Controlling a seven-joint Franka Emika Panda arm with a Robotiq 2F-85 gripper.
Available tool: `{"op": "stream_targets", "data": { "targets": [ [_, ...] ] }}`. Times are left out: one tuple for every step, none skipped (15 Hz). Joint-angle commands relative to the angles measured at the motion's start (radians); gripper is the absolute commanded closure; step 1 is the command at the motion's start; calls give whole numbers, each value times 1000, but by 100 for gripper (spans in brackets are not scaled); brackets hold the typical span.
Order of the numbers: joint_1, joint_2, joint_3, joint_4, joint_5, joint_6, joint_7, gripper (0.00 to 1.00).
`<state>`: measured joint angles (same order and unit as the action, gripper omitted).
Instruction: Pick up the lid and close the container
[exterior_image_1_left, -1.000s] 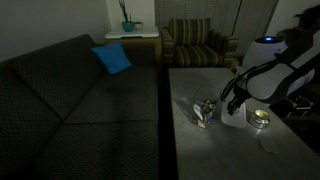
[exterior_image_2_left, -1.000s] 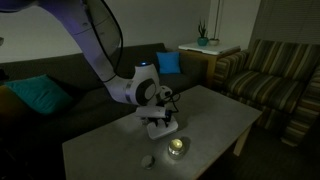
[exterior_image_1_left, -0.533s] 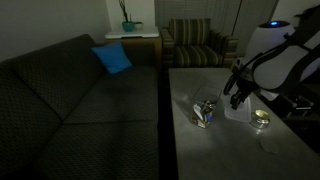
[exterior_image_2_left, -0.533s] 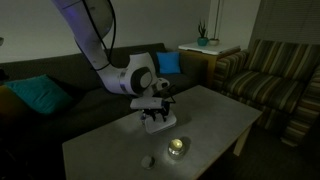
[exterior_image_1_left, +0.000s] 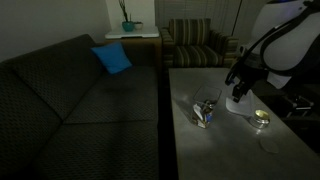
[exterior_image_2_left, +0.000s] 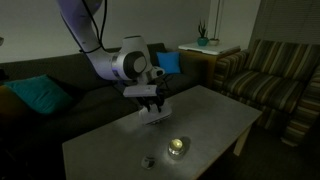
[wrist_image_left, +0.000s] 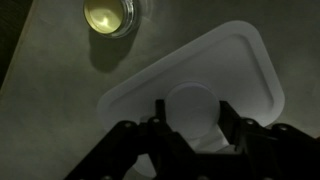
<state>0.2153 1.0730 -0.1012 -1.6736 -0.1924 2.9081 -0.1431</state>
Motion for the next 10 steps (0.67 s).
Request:
{"op": "stream_targets", "data": {
  "targets": [
    [-37, -103, 51, -103, -21, 34, -17, 71],
    [-49, -111, 70, -105, -19, 45, -27, 71],
    [-65, -118, 95, -103, -12, 55, -34, 71],
    [-88, -117, 126, -91, -6, 59, -47, 71],
    [-105, -115, 152, -80, -2, 61, -56, 71],
    [-119, -108, 175, -67, -1, 71, -66, 71],
    [-134, -105, 197, -57, 0, 71, -77, 71],
    [-148, -97, 221, -42, 4, 65, -87, 71],
    [-164, -94, 245, -30, 7, 60, -99, 71],
    [-177, -88, 267, -18, 9, 60, -109, 71]
  ]
}}
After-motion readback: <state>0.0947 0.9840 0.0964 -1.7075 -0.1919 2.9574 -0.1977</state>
